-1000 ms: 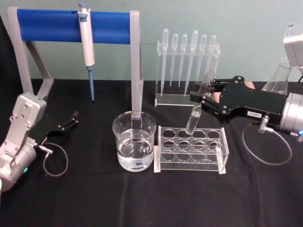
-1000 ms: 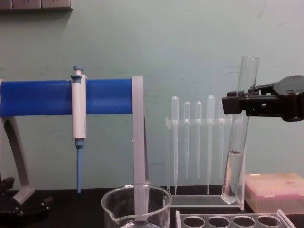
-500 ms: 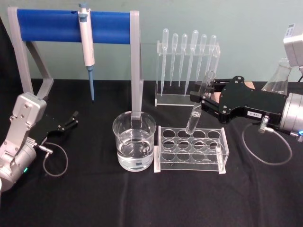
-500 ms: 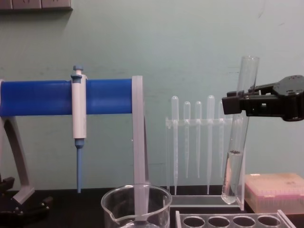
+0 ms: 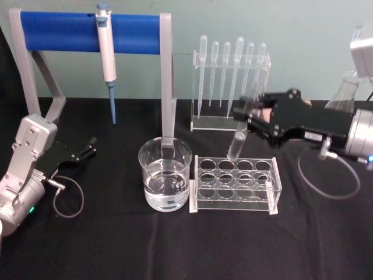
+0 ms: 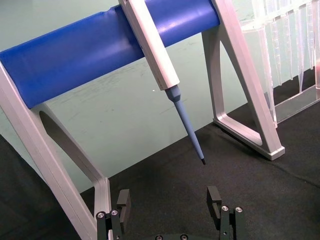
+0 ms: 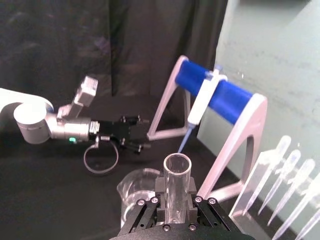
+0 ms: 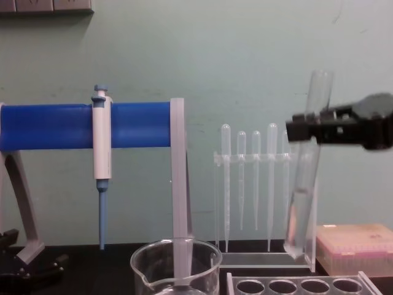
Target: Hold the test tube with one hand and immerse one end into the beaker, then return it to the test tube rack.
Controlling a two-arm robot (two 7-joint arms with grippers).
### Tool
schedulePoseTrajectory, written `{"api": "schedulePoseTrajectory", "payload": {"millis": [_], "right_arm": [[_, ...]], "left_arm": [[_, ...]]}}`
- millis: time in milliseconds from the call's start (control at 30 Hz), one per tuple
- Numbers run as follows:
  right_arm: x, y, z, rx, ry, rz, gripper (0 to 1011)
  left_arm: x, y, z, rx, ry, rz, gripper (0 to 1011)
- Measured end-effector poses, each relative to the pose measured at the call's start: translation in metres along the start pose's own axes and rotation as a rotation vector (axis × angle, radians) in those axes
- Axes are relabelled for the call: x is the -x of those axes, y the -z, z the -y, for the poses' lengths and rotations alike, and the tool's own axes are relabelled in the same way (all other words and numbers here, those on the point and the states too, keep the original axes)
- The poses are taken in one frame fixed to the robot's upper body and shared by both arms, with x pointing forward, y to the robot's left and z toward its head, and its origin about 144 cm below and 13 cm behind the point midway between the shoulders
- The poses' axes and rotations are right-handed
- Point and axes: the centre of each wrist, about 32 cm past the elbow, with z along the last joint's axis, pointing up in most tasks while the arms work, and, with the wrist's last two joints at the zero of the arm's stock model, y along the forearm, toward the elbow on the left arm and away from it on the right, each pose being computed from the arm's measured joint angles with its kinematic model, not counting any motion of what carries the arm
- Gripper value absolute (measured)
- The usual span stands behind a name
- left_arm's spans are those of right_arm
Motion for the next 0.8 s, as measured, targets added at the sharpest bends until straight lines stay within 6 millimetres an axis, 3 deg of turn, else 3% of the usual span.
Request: {"api": "schedulePoseTrajectory", "payload": {"millis": [333,800], "right_arm": [[-0.002,-0.025,-0.025,-0.057,-0.051,0.002,224],[0.002,-0.022,-0.08,-0.046,-0.125,-0.051,224]], "left_arm": [[0.0,0.0,0.0,0.0,0.0,0.0,1000],[0.0,0.0,0.0,0.0,0.0,0.0,1000]]}}
